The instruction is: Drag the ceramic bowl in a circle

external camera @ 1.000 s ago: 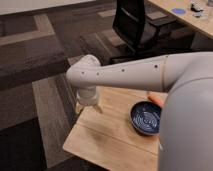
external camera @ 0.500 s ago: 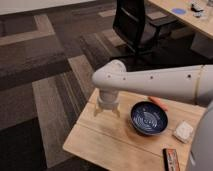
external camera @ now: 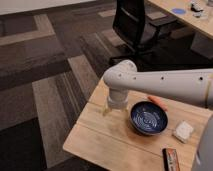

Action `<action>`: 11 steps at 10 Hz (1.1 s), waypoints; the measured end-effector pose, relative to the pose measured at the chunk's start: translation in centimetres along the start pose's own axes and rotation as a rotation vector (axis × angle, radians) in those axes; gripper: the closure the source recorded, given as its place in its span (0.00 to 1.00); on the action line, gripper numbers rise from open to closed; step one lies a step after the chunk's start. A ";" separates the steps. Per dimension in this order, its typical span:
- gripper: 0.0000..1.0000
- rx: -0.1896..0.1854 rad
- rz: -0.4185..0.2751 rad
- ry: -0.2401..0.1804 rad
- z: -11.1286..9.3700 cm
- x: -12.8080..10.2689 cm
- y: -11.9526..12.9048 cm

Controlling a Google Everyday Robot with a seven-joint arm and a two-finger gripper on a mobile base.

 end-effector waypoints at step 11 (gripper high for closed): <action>0.35 0.005 0.046 -0.005 -0.4 0.1 -4.0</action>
